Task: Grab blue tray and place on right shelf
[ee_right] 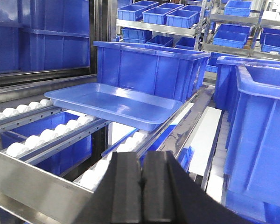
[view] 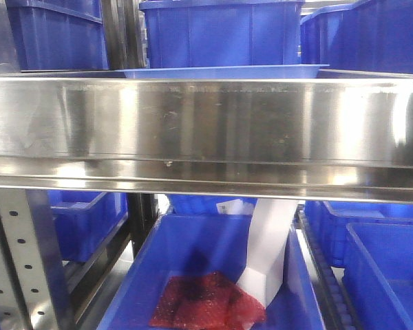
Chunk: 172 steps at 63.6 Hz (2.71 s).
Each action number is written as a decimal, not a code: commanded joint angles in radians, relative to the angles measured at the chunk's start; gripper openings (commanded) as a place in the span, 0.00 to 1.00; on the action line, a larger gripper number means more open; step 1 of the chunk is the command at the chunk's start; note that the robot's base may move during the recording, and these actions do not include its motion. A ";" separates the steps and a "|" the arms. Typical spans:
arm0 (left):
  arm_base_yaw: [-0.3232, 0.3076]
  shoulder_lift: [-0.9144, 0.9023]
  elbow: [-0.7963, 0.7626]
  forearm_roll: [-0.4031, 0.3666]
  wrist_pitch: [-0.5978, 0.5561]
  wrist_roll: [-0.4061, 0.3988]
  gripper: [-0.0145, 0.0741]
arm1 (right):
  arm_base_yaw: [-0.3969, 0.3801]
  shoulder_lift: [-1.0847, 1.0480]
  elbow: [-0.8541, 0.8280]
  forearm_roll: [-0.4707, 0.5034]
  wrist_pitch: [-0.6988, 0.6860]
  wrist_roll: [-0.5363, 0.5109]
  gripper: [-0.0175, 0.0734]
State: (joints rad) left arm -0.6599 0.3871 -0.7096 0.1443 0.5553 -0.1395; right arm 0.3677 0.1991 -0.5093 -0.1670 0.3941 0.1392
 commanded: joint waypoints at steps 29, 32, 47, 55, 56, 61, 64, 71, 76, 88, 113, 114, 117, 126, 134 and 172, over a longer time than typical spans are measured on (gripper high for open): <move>0.445 -0.306 0.403 -0.202 -0.358 0.206 0.11 | 0.002 0.011 -0.015 -0.021 -0.092 -0.012 0.26; 0.484 -0.348 0.473 -0.205 -0.412 0.206 0.11 | 0.002 0.011 -0.015 -0.021 -0.092 -0.012 0.26; 0.585 -0.410 0.741 -0.245 -0.633 0.206 0.11 | 0.002 0.011 -0.015 -0.021 -0.094 -0.012 0.26; 0.587 -0.412 0.768 -0.245 -0.652 0.206 0.11 | 0.002 0.011 -0.015 -0.021 -0.094 -0.012 0.26; 0.587 -0.412 0.768 -0.245 -0.645 0.206 0.11 | 0.002 0.011 -0.015 -0.021 -0.094 -0.012 0.26; 0.587 -0.412 0.768 -0.245 -0.639 0.206 0.11 | 0.002 0.011 -0.015 -0.021 -0.094 -0.012 0.26; 0.587 -0.412 0.768 -0.245 -0.639 0.206 0.11 | 0.002 0.011 -0.015 -0.021 -0.094 -0.012 0.26; 0.587 -0.412 0.768 -0.245 -0.639 0.206 0.11 | 0.002 0.011 -0.015 -0.021 -0.094 -0.012 0.26; 0.587 -0.412 0.768 -0.245 -0.639 0.206 0.11 | 0.002 0.011 -0.015 -0.021 -0.094 -0.012 0.26; 0.587 -0.412 0.768 -0.245 -0.639 0.206 0.11 | 0.002 0.011 -0.015 -0.021 -0.094 -0.012 0.26; 0.587 -0.412 0.768 -0.245 -0.639 0.206 0.11 | -0.186 0.008 0.048 0.056 -0.136 -0.096 0.26; 0.587 -0.412 0.768 -0.245 -0.639 0.206 0.11 | -0.204 0.006 0.062 0.072 -0.143 -0.109 0.26; 0.587 -0.412 0.768 -0.245 -0.639 0.206 0.11 | -0.271 -0.005 0.100 0.133 -0.177 -0.158 0.26; 0.587 -0.412 0.768 -0.245 -0.639 0.206 0.11 | -0.391 -0.079 0.252 0.210 -0.271 -0.203 0.26; 0.587 -0.412 0.768 -0.245 -0.639 0.206 0.11 | -0.429 -0.177 0.380 0.215 -0.327 -0.203 0.26; 0.587 -0.412 0.768 -0.245 -0.638 0.206 0.11 | -0.438 -0.230 0.515 0.234 -0.388 -0.201 0.26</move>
State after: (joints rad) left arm -0.0756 -0.0109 0.0291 -0.0921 0.0000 0.0607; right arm -0.0643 -0.0089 0.0294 0.0638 0.1063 -0.0506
